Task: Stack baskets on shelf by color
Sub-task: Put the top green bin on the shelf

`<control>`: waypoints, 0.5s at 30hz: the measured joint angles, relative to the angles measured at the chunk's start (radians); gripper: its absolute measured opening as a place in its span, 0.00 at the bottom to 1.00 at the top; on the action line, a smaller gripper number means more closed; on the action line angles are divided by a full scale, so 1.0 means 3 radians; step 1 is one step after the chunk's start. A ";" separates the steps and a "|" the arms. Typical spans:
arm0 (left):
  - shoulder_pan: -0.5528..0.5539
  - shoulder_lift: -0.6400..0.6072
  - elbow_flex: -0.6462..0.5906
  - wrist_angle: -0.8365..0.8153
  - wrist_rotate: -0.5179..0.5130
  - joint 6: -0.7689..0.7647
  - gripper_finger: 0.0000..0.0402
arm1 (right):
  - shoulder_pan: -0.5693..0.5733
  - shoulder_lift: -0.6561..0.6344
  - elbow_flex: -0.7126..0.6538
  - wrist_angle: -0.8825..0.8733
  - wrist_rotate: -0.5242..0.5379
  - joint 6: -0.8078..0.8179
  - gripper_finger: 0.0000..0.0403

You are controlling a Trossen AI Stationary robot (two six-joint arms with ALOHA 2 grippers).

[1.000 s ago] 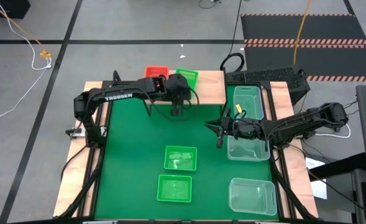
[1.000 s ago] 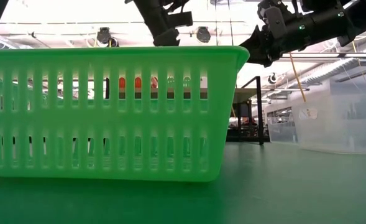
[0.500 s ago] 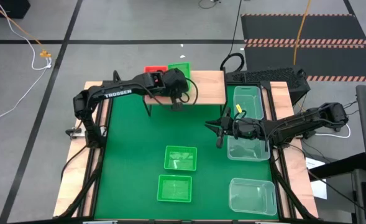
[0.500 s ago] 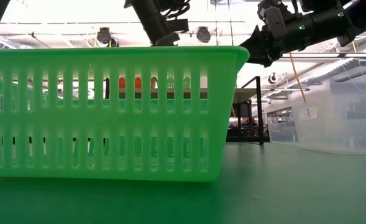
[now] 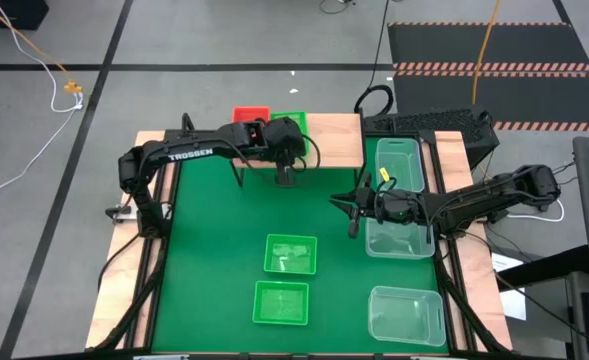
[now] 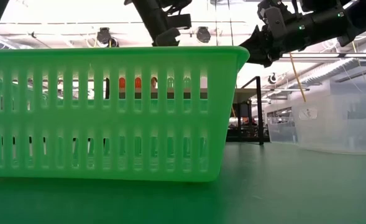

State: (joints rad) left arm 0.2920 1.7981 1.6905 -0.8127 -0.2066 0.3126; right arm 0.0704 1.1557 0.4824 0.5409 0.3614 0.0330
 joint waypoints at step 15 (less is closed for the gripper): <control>0.0004 0.0000 0.0000 0.0008 -0.0010 0.0545 0.09 | 0.0000 0.0000 0.0000 0.0001 0.0000 0.0000 0.12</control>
State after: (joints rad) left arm 0.2932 1.7981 1.6905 -0.8105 -0.2096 0.4760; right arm 0.0704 1.1557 0.4824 0.5411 0.3614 0.0330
